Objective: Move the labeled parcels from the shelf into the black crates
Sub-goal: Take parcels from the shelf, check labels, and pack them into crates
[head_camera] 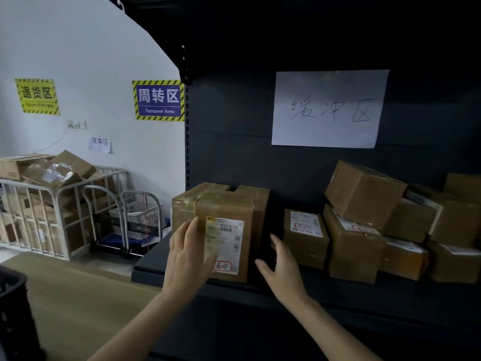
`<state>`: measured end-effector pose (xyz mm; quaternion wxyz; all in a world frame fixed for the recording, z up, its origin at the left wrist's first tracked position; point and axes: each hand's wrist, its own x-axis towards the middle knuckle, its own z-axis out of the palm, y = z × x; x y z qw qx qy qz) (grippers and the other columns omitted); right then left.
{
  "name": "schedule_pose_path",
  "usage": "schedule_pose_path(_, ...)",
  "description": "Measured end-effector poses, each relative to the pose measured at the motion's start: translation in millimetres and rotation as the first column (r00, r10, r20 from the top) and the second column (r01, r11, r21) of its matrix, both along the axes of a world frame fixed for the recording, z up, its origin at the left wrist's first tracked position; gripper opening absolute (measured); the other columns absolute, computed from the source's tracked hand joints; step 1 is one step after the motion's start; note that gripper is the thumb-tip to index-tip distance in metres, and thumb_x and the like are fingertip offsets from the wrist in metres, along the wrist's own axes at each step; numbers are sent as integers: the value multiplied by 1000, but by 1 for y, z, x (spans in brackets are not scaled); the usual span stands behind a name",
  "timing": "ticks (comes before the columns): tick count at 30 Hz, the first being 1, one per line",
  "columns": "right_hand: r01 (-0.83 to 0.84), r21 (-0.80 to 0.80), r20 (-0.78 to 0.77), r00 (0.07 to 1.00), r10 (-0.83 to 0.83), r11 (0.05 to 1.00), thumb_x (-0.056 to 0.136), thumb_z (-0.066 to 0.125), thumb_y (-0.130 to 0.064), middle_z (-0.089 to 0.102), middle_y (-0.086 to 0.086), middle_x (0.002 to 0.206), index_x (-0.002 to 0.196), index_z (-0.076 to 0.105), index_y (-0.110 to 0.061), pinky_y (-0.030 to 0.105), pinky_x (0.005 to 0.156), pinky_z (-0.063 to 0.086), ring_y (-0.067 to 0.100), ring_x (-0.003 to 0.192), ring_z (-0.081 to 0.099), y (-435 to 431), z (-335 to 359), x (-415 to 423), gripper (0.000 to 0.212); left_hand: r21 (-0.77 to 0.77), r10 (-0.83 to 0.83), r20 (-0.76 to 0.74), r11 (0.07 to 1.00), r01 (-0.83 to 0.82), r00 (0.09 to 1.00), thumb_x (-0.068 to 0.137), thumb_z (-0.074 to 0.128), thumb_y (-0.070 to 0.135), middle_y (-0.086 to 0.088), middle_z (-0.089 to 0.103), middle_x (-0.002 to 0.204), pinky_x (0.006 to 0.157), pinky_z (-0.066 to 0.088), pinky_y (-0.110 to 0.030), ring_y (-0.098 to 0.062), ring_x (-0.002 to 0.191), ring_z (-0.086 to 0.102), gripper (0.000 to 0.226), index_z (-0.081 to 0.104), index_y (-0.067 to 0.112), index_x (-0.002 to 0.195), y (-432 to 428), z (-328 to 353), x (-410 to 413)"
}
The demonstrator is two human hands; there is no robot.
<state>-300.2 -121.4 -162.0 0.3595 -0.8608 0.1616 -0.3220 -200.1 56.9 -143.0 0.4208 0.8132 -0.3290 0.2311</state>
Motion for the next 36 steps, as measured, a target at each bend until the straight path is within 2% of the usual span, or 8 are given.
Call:
schedule_pose_path(3,65,-41,48,997,-63,997,88,62,-26,36,0,146,143,29,-19,19,103,27,11,133,34,-17,12,-17,65,69,-76,252,996,61,965,69,81,13,-21,52,127,97,34,-38,-25,121,36,71,47,-2,130,-11,12,-22)
schedule_pose_path(6,112,-44,79,991,-108,993,88,61,-25,38,1,145,142,32,-18,22,105,28,11,133,34,-32,20,-34,61,139,-199,249,976,169,948,75,75,17,-13,53,129,100,31,-30,-17,123,38,64,47,3,131,-31,17,-42)
schedule_pose_path(11,198,-46,89,977,-193,979,90,57,-27,40,1,143,141,33,-17,18,98,30,9,129,37,-50,26,-63,57,197,-351,139,926,321,926,89,58,28,1,37,143,104,16,-9,-10,134,30,62,30,17,144,-69,11,-57)
schedule_pose_path(21,274,36,-20,962,-273,961,95,49,-29,32,6,150,145,24,-12,27,109,28,16,137,31,-66,25,-62,59,79,-354,-296,917,392,887,94,52,27,-5,30,152,111,25,-26,-16,140,27,64,21,14,148,-137,8,-50)
schedule_pose_path(26,314,175,-100,948,-301,933,96,46,-31,22,10,154,147,10,-6,28,111,24,20,141,23,-68,24,-36,67,-6,-343,-557,913,409,757,96,47,33,-6,23,155,114,24,-36,-21,143,24,66,12,17,150,-165,9,-33)
schedule_pose_path(30,352,323,-136,936,-325,879,97,44,-32,23,14,153,147,4,-4,32,111,26,25,140,26,-78,27,-23,70,-81,-317,-708,924,373,631,98,38,42,-6,22,156,116,18,-39,-24,144,21,62,14,17,150,-187,12,-22)
schedule_pose_path(33,368,376,-154,930,-335,850,97,40,-35,26,16,151,147,9,-5,35,111,27,27,138,29,-86,26,-20,66,-186,-341,-793,925,332,506,98,32,47,-7,35,150,116,23,-42,-26,138,32,57,26,20,147,-198,13,-19)
schedule_pose_path(36,372,382,-163,928,-334,846,97,37,-38,33,15,145,144,28,-9,39,110,31,27,130,38,-90,25,-20,56,-238,-364,-777,925,295,514,100,31,41,-7,43,144,112,27,-40,-25,134,38,48,35,19,142,-197,10,-21)
